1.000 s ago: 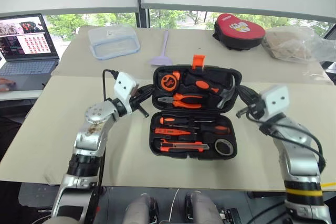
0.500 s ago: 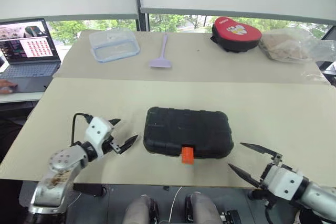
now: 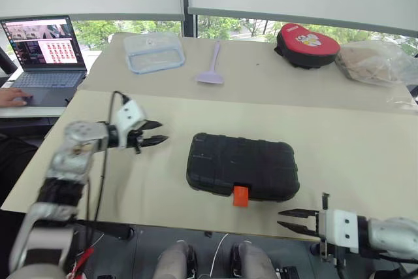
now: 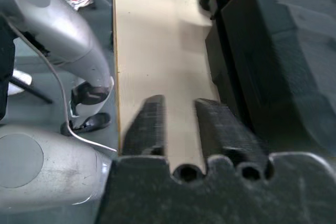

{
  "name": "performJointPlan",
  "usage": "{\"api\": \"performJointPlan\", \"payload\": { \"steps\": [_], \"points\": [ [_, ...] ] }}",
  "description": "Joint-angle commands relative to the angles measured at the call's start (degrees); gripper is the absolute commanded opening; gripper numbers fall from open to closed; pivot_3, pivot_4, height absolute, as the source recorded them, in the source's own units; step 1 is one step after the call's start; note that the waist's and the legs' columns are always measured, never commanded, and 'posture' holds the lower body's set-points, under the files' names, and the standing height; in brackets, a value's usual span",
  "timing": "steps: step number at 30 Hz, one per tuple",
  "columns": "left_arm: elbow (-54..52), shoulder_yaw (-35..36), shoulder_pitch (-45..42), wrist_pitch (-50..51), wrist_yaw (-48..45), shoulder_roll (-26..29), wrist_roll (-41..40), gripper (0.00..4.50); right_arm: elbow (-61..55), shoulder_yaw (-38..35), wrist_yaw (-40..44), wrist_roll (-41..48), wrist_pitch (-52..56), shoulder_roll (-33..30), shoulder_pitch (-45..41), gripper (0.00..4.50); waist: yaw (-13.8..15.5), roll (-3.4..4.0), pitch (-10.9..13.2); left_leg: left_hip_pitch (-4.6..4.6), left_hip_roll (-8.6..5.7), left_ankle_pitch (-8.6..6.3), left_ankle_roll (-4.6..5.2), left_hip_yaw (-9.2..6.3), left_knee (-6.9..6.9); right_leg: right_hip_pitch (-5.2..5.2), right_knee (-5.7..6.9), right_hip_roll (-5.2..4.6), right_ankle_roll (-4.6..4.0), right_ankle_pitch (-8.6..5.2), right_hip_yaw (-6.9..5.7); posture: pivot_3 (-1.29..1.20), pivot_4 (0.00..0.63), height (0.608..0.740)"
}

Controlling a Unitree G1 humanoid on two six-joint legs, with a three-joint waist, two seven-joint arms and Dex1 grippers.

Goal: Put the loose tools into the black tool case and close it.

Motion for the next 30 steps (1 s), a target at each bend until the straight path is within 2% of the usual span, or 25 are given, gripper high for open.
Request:
{"api": "performJointPlan", "payload": {
  "steps": [1, 3, 7, 11, 14, 18, 21, 26, 30],
  "points": [
    [8.22, -3.61, -5.71, -9.87, -0.64, -3.52, 4.71, 0.59, 3.34, 3.49, 1.03, -0.81, 1.98, 0.35, -6.32, 0.0, -0.39, -0.1, 0.07, 0.0, 0.0, 0.0, 0.0, 0.0, 0.0, 0.01, 0.0, 0.0, 0.01, 0.0, 0.0, 0.0, 0.15, 0.731],
    [12.12, -5.99, -7.96, -13.97, -0.28, -5.32, 7.74, 0.11, 5.59, 5.03, 0.47, -2.39, 2.99, 0.64, -10.9, 0.0, -0.79, -0.14, 0.09, -0.01, 0.0, 0.0, 0.0, -0.01, 0.03, 0.0, 0.02, -0.01, 0.03, 0.0, 0.0, 0.0, 0.15, 0.731],
    [13.29, -9.2, -8.56, -20.1, -6.05, -6.08, 9.37, 0.11, 11.94, 6.59, -4.55, -7.52, 5.68, 3.23, -20.75, 0.0, -1.54, -0.27, 0.17, -0.01, 0.05, 0.01, 0.0, -0.01, 0.03, -0.03, 0.04, 0.0, 0.02, 0.01, 0.01, 0.0, 0.15, 0.731],
    [5.38, -7.95, -7.01, -12.7, -14.85, -4.44, 3.84, 0.11, 15.22, 3.75, -8.0, -6.87, 10.38, 5.37, -25.28, 0.0, -1.63, -0.25, 0.21, -0.12, 0.06, 0.01, 0.0, -0.01, 0.07, -0.18, 0.16, -0.04, 0.02, 0.01, 0.0, 0.0, 0.15, 0.731],
    [0.99, -5.82, -7.31, -6.76, -15.9, -4.22, 1.04, 0.11, 15.25, 1.74, -6.71, -4.77, 11.28, 4.53, -24.06, 0.0, -1.07, -0.25, 0.21, -0.54, 0.06, 0.02, 0.02, -0.05, 0.25, -0.55, 0.31, -0.08, 0.03, 0.0, -0.08, 0.0, 0.15, 0.731],
    [-3.46, -1.61, -12.73, 6.36, -13.87, -6.84, -5.3, 0.11, 11.16, -4.82, 0.06, 4.16, 15.13, 1.26, -18.45, 0.0, -0.45, -0.24, 0.24, -1.0, 0.06, 0.04, 0.08, -0.17, 0.58, -0.75, 0.36, -0.07, 0.12, 0.04, -0.28, 0.0, 0.15, 0.731],
    [-7.95, -2.68, -14.24, 11.77, -13.01, -9.82, -6.75, 0.11, 7.32, -8.96, 1.92, 11.55, 20.76, 0.42, -16.52, 0.0, -0.34, -0.24, 0.24, -1.15, 0.07, -0.01, 0.21, -0.31, 0.86, -0.68, 0.34, -0.07, 0.27, 0.14, -0.36, 0.0, 0.15, 0.731],
    [-2.91, -12.21, -12.27, 0.08, -9.71, -13.87, 4.48, 0.11, 2.07, -8.71, 0.24, 16.33, 27.42, 1.42, -16.7, 0.0, -1.08, -0.2, 0.22, -0.3, 0.05, -0.1, 0.28, -0.35, 0.7, 0.14, 0.14, -0.07, 0.33, 0.16, -0.21, 0.0, 0.15, 0.731],
    [1.59, -18.09, -10.92, -7.84, -8.83, -15.29, 10.69, 0.11, 0.14, -4.83, -2.35, 14.45, 28.91, 2.97, -17.75, 0.0, -1.11, -0.21, 0.21, -0.45, 0.12, -0.1, 0.28, -0.37, 0.72, -0.08, 0.21, -0.04, 0.25, 0.2, -0.07, 0.0, 0.15, 0.731]
  ]
}}
